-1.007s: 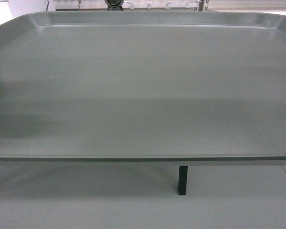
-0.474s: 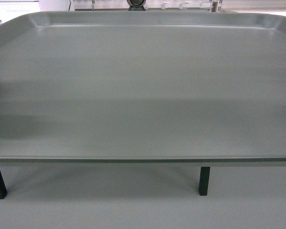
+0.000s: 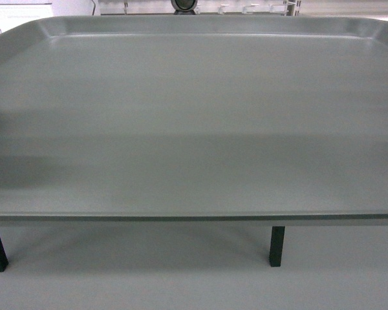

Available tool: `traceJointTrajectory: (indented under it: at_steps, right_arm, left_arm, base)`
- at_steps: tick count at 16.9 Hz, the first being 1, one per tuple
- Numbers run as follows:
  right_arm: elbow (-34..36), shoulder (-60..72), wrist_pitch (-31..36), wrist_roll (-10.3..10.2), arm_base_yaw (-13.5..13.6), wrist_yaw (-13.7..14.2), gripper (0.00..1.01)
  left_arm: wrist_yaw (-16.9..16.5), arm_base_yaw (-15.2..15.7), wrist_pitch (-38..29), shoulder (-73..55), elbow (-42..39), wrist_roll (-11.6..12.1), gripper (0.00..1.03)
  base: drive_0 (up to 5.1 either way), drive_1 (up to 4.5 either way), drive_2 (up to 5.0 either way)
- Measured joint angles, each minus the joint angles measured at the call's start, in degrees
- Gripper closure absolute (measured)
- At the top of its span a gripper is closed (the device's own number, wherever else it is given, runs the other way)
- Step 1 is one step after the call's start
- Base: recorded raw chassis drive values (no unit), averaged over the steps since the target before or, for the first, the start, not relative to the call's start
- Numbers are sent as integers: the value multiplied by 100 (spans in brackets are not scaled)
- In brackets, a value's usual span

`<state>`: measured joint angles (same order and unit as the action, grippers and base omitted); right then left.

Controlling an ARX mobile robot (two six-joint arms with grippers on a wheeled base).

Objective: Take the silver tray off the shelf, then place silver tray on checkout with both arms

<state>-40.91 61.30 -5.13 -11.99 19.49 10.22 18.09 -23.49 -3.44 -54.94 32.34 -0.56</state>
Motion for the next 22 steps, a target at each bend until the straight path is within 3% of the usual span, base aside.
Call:
traceJointTrajectory:
  at_steps: [22]
  right_arm:
    - [0,9,2,0,-2,0,98]
  left_arm:
    - [-4,-4,-15,-17,0,17,99]
  base:
    - [5,426,-416]
